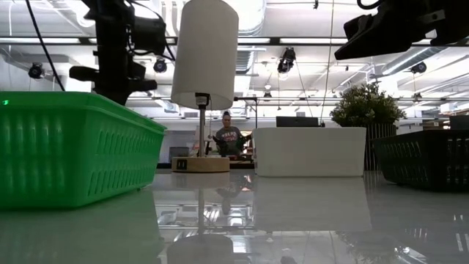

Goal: Stack baskets by color
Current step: Stack the bottom left white bin on the top left white bin, then stack the green bin on the green bins

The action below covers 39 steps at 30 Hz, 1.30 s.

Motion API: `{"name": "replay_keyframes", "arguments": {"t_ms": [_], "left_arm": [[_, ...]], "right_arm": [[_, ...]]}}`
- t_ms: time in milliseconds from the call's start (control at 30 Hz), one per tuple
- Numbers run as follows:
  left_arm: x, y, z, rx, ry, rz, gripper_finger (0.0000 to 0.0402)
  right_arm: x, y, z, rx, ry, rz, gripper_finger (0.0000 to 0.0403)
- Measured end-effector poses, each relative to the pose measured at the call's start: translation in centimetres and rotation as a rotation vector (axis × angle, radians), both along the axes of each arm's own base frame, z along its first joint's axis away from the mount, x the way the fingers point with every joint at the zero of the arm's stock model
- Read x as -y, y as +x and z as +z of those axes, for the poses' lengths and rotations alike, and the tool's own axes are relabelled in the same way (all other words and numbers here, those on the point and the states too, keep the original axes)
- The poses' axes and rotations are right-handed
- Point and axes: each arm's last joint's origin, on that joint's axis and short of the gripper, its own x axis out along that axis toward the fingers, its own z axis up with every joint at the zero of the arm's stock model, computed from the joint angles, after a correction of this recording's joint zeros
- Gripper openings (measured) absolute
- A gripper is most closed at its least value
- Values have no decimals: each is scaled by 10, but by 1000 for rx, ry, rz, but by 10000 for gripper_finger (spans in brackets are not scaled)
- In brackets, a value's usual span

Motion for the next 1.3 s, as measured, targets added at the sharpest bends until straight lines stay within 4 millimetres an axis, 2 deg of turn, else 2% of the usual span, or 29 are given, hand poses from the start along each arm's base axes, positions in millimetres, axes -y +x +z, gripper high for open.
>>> {"name": "replay_keyframes", "arguments": {"t_ms": [333,667,867,1033,1167,1300], "left_arm": [[-1,1,-2,1,-3,19,4],[-1,1,-1,-7,-4,2,98],[3,4,19,86,-58,-92,126],[24,6,37,158,-30,-191,127],[53,9,45,221,23,-316,128],[85,24,51,337,74,-480,128]], "right_arm": [[0,0,0,0,0,0,9],[0,0,0,0,0,0,9],[0,0,0,0,0,0,9],[0,0,0,0,0,0,9],[0,0,0,3,11,-5,9],[0,0,0,3,33,-16,9]]}}
